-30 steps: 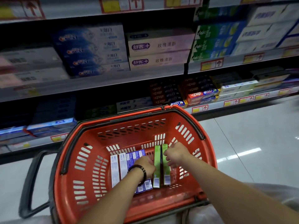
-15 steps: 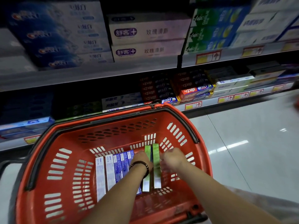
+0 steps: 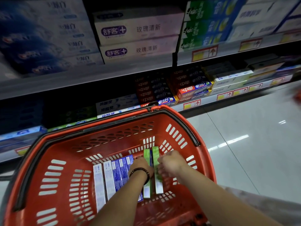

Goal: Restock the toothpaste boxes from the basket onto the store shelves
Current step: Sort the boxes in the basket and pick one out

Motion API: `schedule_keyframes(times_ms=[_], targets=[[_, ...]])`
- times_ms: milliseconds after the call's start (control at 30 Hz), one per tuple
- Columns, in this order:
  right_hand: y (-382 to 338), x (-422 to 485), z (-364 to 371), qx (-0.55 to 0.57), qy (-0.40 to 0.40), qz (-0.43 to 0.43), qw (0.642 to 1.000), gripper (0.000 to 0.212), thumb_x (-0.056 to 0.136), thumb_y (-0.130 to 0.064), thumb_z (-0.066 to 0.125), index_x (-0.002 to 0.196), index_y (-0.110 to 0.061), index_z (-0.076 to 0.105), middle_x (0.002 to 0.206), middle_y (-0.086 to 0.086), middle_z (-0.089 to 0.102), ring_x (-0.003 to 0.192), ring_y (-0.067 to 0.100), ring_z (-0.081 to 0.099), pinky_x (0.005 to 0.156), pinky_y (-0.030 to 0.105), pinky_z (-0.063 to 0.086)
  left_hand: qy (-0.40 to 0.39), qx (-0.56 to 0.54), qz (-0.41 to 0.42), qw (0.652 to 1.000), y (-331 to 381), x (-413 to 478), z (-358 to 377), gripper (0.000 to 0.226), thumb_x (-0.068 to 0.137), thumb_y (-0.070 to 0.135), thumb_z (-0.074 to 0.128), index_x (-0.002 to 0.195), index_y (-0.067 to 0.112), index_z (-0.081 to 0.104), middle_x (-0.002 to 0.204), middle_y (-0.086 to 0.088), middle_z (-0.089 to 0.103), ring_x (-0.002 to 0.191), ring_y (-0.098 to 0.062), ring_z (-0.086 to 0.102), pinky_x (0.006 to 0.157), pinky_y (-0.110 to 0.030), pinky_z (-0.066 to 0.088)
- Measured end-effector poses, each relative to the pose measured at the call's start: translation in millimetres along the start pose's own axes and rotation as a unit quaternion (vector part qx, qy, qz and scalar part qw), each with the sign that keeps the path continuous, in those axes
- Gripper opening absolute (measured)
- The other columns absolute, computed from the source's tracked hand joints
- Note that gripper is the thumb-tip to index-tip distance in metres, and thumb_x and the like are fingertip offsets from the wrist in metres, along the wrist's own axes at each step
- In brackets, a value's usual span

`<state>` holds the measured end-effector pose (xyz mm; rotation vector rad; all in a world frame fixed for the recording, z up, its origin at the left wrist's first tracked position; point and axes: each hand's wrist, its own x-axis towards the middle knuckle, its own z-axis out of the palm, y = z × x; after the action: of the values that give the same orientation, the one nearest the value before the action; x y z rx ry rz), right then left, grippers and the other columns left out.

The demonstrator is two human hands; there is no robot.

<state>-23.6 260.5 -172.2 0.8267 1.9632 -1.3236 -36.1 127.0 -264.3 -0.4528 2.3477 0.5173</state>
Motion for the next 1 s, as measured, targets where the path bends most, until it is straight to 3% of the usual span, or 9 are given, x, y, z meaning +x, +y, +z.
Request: schedule_keyframes(times_ms=[300,567,733,900,1000], targets=[[-5.4,-8.5,-0.3,-0.006,-0.016,-0.002,1.000,0.005,0.102,-0.013,0.060,0.100,-0.010,0.063,0.096,0.018,0.078,0.075,0.027,0.072,0.068,0.038,0.060,-0.004,-0.022,0.001,1.000,-4.2,-7.6,-14.5,0.040,0.082,0.040,0.071,0.112,0.014,0.069,0.108,-0.007,0.073,0.095,-0.027,0.071,0.083,-0.036,0.062],[-14.2,-27.4,-5.3,-0.019,-0.018,-0.021,0.999,0.010,0.103,-0.014,0.060,0.098,-0.007,0.065,0.100,0.023,0.078,0.076,0.029,0.071,0.069,0.040,0.057,-0.002,-0.045,0.034,0.998,-1.0,-24.8,-31.9,0.021,0.080,0.034,0.071,0.093,0.017,0.073,0.086,-0.001,0.071,0.074,-0.018,0.067,0.059,-0.027,0.055],[-24.0,-43.9,-9.5,-0.020,-0.028,-0.040,0.999,0.010,0.101,-0.013,0.059,0.101,-0.005,0.065,0.095,0.021,0.076,0.070,0.030,0.071,0.067,0.040,0.056,-0.001,-0.083,0.039,0.996,-9.2,-37.4,-41.5,0.024,0.076,0.030,0.068,0.090,0.012,0.075,0.086,-0.005,0.075,0.080,-0.024,0.073,0.066,-0.032,0.061],[-33.9,-61.9,-20.2,-0.021,-0.042,-0.060,0.997,0.009,0.104,-0.010,0.059,0.098,-0.004,0.062,0.090,0.018,0.071,0.062,0.025,0.068,0.064,0.038,0.055,0.000,-0.126,0.050,0.991,-16.6,-49.0,-50.5,0.011,0.076,0.022,0.068,0.076,0.013,0.073,0.074,-0.004,0.075,0.072,-0.025,0.075,0.068,-0.041,0.065],[-42.1,-72.8,-23.5,-0.045,-0.048,-0.067,0.996,0.009,0.104,-0.012,0.061,0.097,-0.007,0.062,0.099,0.020,0.073,0.075,0.030,0.073,0.072,0.042,0.060,0.016,-0.145,0.060,0.987,-21.0,-62.1,-55.2,0.012,0.079,0.021,0.074,0.072,0.013,0.069,0.076,-0.003,0.075,0.074,-0.025,0.075,0.068,-0.039,0.065]])
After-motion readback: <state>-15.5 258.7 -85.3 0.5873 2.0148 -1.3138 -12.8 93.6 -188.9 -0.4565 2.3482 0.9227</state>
